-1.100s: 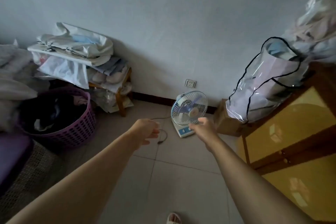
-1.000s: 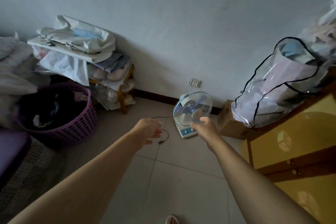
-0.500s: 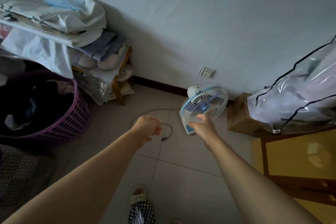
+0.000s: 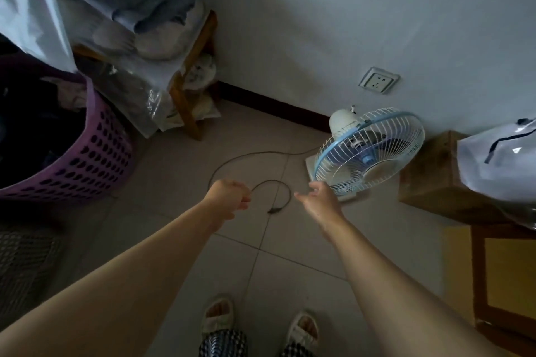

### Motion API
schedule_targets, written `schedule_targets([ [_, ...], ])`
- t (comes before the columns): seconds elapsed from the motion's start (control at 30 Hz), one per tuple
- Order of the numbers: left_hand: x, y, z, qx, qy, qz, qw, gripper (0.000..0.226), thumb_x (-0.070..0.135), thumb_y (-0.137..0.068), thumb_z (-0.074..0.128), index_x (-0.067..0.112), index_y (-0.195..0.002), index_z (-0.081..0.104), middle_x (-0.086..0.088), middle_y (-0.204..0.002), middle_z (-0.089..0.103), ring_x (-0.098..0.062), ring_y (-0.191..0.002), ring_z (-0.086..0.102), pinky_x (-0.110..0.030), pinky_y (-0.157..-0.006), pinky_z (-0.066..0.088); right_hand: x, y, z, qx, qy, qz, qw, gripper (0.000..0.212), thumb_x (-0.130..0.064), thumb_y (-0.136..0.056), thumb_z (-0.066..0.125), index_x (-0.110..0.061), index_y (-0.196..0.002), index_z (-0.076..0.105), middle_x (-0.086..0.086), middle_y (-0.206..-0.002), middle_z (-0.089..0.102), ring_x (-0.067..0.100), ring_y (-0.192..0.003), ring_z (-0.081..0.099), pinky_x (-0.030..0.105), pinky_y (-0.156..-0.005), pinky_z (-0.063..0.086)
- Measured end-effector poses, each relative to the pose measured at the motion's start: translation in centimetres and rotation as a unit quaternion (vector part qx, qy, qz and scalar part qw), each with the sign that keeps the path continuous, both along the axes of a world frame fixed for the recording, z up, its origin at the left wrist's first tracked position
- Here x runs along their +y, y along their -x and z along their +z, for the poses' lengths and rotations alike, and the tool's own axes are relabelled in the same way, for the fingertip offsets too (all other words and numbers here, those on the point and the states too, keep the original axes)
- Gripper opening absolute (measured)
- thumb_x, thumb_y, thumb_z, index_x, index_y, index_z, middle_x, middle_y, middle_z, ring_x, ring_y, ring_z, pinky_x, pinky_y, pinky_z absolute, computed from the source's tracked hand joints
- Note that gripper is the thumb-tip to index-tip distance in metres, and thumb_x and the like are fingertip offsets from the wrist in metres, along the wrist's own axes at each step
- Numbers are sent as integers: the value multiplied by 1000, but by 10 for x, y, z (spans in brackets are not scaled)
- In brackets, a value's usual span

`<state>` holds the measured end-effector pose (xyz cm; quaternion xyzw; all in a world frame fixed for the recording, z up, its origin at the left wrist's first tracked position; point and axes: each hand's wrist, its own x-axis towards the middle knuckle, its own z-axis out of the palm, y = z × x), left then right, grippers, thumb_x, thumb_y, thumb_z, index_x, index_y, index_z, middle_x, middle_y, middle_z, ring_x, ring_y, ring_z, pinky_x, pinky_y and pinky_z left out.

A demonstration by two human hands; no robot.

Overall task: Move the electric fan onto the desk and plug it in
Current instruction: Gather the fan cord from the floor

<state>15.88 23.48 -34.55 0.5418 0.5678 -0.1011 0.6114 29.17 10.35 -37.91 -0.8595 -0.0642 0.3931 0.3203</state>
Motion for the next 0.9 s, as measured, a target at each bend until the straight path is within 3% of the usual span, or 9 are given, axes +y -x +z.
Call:
schedule_targets([
  [0.13, 1, -6, -85, 4, -15, -13, 1000, 13, 15, -90, 46, 17, -96, 58, -3, -95, 64, -18, -89, 62, -26, -64, 38, 7, -5, -89, 12, 4, 7, 1000, 57, -24, -81, 68, -10, -132, 45, 11, -129, 55, 24, -114, 55, 24, -87, 37],
  [0.23, 4, -14, -157, -3, -28, -17, 999, 10, 15, -91, 46, 18, -89, 56, -5, -97, 62, -18, -87, 60, -26, -61, 36, 13, -10, -161, 9, 7, 27, 1000, 57, -26, -82, 66, -11, -133, 44, 11, -133, 53, 25, -119, 52, 23, -87, 35],
  [0.4, 19, -29, -266, 4, -72, -44, 996, 11, 11, -89, 48, 15, -92, 59, -4, -80, 56, -16, -70, 53, -23, -51, 30, 23, -25, -262, -18, 14, 44, 999, 57, -24, -82, 65, -11, -133, 44, 12, -136, 52, 26, -123, 50, 28, -96, 39],
  [0.47, 27, -33, -311, -3, -94, -36, 995, 17, 14, -86, 55, 12, -100, 65, -7, -82, 60, -20, -78, 55, -22, -57, 37, 29, -34, -301, -29, 18, 55, 998, 59, -24, -81, 65, -11, -134, 43, 12, -137, 51, 27, -124, 50, 30, -99, 39],
  [0.57, 36, -39, -369, -5, -121, -27, 992, 27, 17, -84, 63, 10, -110, 64, -15, -109, 66, -27, -97, 62, -30, -80, 48, 37, -46, -351, -49, 26, 73, 996, 62, -24, -79, 66, -12, -135, 42, 11, -139, 49, 27, -126, 48, 30, -100, 39],
  [0.73, 48, -51, -438, 16, -170, -63, 983, 32, 20, -82, 65, 13, -113, 61, -14, -112, 65, -24, -87, 59, -25, -75, 43, 46, -68, -418, -92, 49, 96, 990, 63, -25, -81, 64, -15, -138, 40, 8, -141, 47, 29, -131, 42, 29, -101, 38],
  [0.9, 58, -49, -471, 58, -198, -127, 970, 42, 22, -77, 71, 16, -116, 58, -8, -115, 64, -25, -105, 60, -30, -90, 47, 56, -79, -456, -131, 88, 113, 981, 64, -32, -84, 62, -21, -141, 35, 7, -141, 45, 34, -130, 32, 35, -96, 39],
])
